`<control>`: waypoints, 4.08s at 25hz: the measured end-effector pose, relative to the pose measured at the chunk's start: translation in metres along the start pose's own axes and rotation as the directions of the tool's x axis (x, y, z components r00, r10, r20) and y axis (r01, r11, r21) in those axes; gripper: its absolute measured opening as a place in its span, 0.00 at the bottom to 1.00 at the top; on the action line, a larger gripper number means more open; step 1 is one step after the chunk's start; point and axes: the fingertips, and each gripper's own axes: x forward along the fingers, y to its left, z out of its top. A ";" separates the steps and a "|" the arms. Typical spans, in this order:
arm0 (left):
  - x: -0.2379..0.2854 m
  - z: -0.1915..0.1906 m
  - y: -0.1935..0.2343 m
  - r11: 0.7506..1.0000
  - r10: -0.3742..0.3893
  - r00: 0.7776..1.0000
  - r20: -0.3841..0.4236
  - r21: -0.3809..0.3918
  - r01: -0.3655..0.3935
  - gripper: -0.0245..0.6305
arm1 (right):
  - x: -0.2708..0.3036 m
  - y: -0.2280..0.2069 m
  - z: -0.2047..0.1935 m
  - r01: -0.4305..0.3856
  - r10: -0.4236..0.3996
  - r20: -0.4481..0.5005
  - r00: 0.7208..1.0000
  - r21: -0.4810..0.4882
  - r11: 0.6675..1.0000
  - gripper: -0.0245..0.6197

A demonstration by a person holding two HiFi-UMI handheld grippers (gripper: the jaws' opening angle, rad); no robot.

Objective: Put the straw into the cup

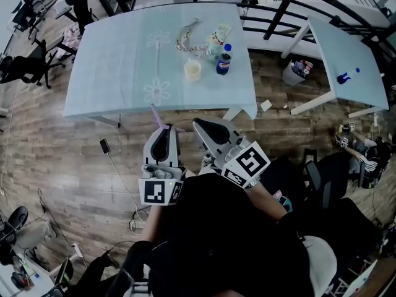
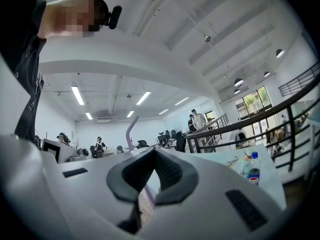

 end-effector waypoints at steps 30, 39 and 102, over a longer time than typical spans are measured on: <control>0.150 -0.051 0.087 0.989 -0.145 0.983 -0.115 -0.021 0.144 0.08 | 0.095 -0.113 -0.015 0.199 -0.195 -0.058 0.979 0.077 0.977 0.05; 0.231 -0.066 0.116 0.959 -0.281 0.949 -0.145 -0.023 0.281 0.08 | 0.126 -0.170 0.005 0.349 -0.348 -0.036 0.937 0.058 0.935 0.05; 0.329 -0.341 0.119 0.870 -0.446 0.648 -0.618 -0.128 0.477 0.09 | 0.124 -0.238 -0.036 0.666 -0.655 -0.123 0.745 0.167 0.727 0.05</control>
